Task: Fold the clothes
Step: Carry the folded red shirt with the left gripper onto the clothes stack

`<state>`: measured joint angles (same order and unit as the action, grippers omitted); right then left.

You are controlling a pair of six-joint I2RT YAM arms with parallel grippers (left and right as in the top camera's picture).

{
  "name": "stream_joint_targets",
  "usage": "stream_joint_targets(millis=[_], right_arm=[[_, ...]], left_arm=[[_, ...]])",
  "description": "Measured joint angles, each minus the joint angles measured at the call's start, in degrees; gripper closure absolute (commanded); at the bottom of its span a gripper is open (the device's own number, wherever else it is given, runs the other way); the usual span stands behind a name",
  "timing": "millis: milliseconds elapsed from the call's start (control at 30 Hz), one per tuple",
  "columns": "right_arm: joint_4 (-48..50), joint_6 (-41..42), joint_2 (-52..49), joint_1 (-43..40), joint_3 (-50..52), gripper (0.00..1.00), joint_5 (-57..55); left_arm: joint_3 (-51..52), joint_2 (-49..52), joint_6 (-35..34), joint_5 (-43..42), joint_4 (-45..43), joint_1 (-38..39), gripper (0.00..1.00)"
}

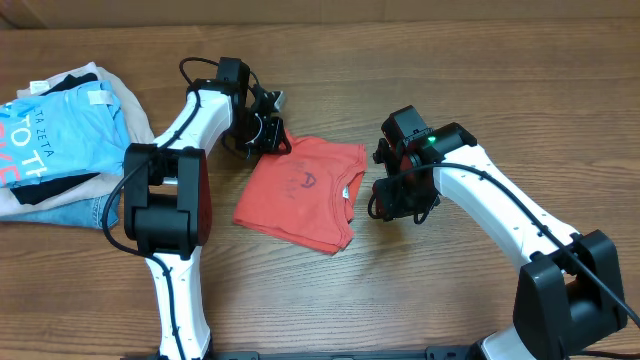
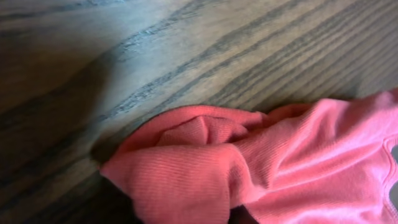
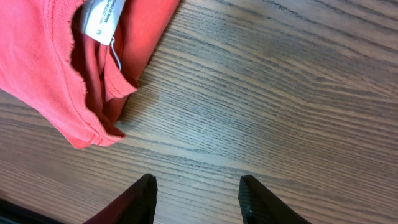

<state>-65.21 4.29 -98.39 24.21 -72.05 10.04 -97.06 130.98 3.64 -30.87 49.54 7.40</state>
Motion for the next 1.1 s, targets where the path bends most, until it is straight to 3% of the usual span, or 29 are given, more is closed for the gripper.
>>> stream_joint_targets(millis=[200,467,933,1100], right_arm=[[0.0,0.0,0.1,-1.3,0.0,0.54,0.0],[0.1,0.0,3.3,-6.0,0.0,0.54,0.0],[-0.4,0.0,6.8,-12.2,0.0,0.54,0.0],[-0.5,0.0,6.8,-12.3,0.0,0.54,0.0]], left_arm=[[-3.5,-0.1,1.1,2.7,5.1,0.0,0.94],[-9.8,-6.2,1.1,14.1,14.0,-1.9,0.95],[-12.2,-18.7,3.0,38.8,17.5,-6.4,0.94],[-13.4,-21.0,4.1,43.8,16.9,-8.4,0.93]])
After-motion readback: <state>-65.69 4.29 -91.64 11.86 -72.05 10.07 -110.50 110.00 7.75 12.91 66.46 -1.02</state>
